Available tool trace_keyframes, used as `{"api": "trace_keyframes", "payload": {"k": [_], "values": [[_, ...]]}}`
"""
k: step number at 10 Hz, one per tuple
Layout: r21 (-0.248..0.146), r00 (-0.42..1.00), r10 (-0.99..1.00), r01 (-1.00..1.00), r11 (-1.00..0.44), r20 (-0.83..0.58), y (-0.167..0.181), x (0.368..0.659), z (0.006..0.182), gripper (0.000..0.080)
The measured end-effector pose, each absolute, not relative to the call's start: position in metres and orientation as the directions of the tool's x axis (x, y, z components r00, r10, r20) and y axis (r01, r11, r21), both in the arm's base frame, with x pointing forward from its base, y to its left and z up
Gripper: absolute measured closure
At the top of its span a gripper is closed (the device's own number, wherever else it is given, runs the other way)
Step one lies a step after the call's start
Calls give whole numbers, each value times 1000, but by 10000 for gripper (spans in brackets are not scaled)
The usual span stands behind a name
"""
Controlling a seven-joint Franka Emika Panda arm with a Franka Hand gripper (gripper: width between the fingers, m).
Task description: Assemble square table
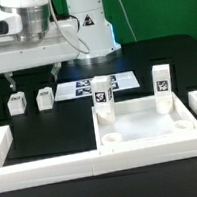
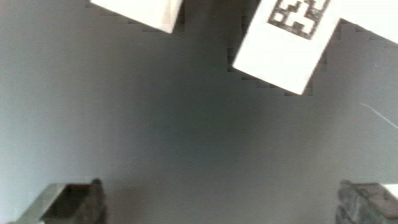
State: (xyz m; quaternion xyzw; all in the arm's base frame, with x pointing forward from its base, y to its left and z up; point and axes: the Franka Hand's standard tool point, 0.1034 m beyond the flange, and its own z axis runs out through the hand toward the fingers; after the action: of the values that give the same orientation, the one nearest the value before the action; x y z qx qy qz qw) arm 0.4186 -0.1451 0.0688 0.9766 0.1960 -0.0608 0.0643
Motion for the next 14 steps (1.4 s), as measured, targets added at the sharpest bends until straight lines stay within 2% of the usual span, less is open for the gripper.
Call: {"api": "trace_keyframes", "payload": {"k": [3,4,5,6,7,9,11,14], "values": [[90,901,399,417,-904,-168,-140,418,67,150],[79,902,376,399,-914,-211,-140,413,65,150],[67,900,299,336,-939,-317,-147,405,59,150],[66,888,283,327,-943,-362,-151,409,55,150],[78,875,189,248,-965,-445,-152,399,53,150],[40,795,106,162,-986,-597,-155,395,50,150],[31,697,103,177,-984,-709,-151,393,47,150],[16,668,105,173,-985,-737,-147,387,37,150]]}}
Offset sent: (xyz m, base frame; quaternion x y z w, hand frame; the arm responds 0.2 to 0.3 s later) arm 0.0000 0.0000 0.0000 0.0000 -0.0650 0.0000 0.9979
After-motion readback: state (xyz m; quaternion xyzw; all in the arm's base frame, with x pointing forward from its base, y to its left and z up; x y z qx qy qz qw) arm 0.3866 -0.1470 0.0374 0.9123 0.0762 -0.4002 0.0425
